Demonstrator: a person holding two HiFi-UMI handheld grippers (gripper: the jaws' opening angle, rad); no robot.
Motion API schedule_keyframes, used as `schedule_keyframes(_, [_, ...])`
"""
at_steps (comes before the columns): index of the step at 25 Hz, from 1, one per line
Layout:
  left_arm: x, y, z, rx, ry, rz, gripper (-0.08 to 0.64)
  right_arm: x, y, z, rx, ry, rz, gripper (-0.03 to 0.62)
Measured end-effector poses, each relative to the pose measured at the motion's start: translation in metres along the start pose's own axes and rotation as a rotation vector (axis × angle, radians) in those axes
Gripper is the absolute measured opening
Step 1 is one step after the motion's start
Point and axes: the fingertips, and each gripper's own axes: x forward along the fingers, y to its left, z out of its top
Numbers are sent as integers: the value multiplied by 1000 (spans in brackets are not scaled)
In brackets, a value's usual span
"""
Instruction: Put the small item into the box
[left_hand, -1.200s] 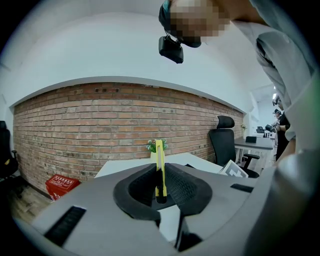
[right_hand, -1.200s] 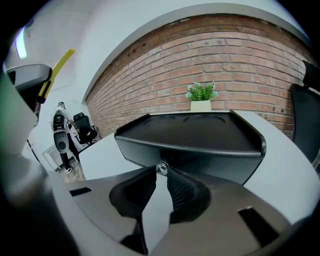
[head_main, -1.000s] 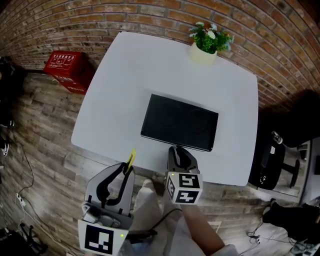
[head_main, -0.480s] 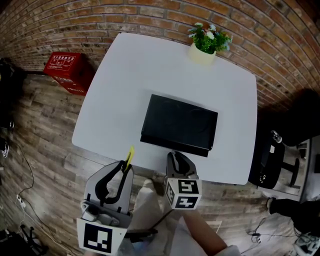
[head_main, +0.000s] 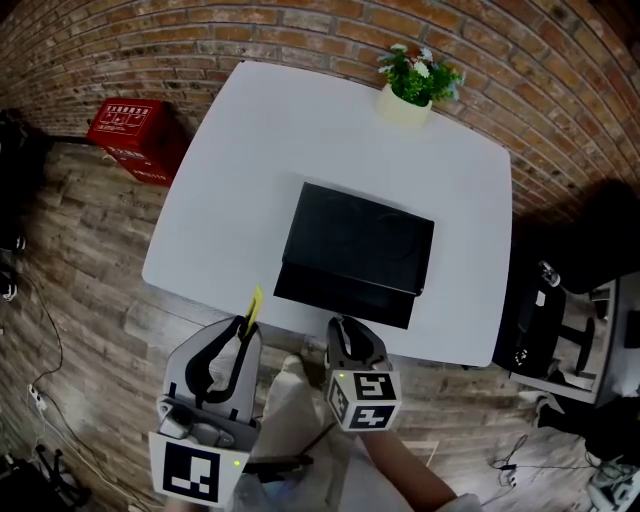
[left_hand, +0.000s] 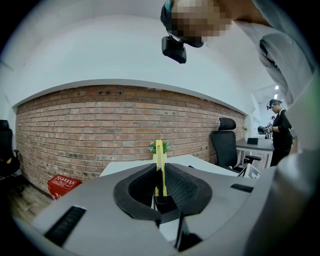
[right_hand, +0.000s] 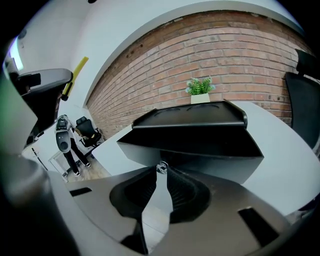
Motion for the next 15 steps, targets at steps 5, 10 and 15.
schedule_keyframes(5, [-3, -1, 1, -4, -6, 8, 60, -7, 6, -8, -10, 20, 17, 86])
schedule_keyframes(10, [-5, -2, 0, -5, -8, 11, 60, -13, 11, -15, -10, 36, 33, 86])
schedule_keyframes(15, [-7, -5, 2, -7, -13, 13, 60, -20, 18, -24, -24, 57, 51, 85])
